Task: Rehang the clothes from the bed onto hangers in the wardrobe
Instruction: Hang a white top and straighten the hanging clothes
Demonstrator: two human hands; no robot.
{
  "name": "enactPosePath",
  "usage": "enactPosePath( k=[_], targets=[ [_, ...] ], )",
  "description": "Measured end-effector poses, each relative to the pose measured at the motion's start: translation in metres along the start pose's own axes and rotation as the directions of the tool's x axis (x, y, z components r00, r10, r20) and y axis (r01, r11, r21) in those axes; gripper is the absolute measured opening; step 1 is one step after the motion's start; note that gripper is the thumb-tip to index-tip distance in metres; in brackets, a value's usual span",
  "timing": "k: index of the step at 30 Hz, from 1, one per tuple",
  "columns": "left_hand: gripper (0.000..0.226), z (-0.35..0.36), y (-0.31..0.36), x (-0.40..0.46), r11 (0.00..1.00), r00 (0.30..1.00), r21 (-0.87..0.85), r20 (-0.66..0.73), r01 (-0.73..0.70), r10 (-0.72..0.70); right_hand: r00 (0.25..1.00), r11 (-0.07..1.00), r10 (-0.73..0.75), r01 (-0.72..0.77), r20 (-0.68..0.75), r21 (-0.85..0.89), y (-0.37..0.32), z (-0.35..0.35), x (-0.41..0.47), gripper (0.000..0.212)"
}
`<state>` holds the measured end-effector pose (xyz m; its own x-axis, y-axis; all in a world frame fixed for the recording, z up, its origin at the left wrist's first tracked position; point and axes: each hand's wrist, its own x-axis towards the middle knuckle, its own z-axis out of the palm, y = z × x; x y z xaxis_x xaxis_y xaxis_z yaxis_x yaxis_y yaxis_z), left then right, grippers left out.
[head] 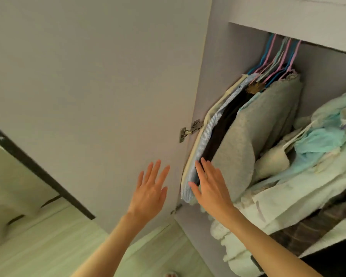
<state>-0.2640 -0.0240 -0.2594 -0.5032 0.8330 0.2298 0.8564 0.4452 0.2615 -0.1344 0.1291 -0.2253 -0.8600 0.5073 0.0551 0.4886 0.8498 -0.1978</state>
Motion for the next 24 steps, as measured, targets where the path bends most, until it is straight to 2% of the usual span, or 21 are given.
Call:
enactPosePath(
  k=[3, 7, 9, 12, 16, 18, 20, 22, 24],
  targets=[
    [0.055, -0.006, -0.032, -0.070, 0.985, 0.985, 0.049, 0.043, 0.166, -0.169, 0.988, 0.989, -0.142, 0.144, 0.057, -0.031, -0.044, 0.014, -0.007, 0.062],
    [0.062, -0.035, -0.060, -0.164, 0.914, 0.914, 0.045, 0.013, 0.404, -0.405, 0.945, 0.953, -0.298, 0.303, 0.135, -0.012, -0.120, 0.032, -0.026, 0.063],
    [0.063, -0.050, -0.069, -0.218, 0.859, 0.861, 0.057, 0.008, 0.508, -0.509, 0.896, 0.912, -0.409, 0.410, 0.172, 0.036, -0.166, 0.044, -0.049, 0.066],
    [0.064, -0.066, -0.080, -0.312, 0.769, 0.773, 0.112, 0.014, 0.630, -0.635, 0.779, 0.815, -0.579, 0.563, 0.240, 0.138, -0.235, 0.068, -0.097, 0.062],
    [0.056, -0.089, -0.082, -0.438, 0.555, 0.557, 0.102, 0.003, 0.826, -0.830, 0.631, 0.678, -0.733, 0.706, 0.253, 0.206, -0.324, 0.101, -0.162, 0.061],
    [0.056, -0.101, -0.079, -0.494, 0.436, 0.439, 0.073, -0.050, 0.897, -0.897, 0.548, 0.601, -0.796, 0.768, 0.258, 0.222, -0.367, 0.113, -0.195, 0.056],
    [0.055, -0.109, -0.074, -0.543, 0.306, 0.310, 0.052, -0.083, 0.951, -0.947, 0.472, 0.523, -0.849, 0.814, 0.237, 0.252, -0.407, 0.121, -0.225, 0.054],
    [0.053, -0.113, -0.070, -0.582, 0.213, 0.212, 0.010, -0.153, 0.977, -0.965, 0.382, 0.438, -0.895, 0.849, 0.230, 0.297, -0.442, 0.128, -0.253, 0.055],
    [0.057, -0.116, -0.065, -0.613, 0.104, 0.098, -0.043, -0.131, 0.994, -0.987, 0.303, 0.356, -0.931, 0.880, 0.206, 0.315, -0.473, 0.136, -0.273, 0.056]
  ],
)
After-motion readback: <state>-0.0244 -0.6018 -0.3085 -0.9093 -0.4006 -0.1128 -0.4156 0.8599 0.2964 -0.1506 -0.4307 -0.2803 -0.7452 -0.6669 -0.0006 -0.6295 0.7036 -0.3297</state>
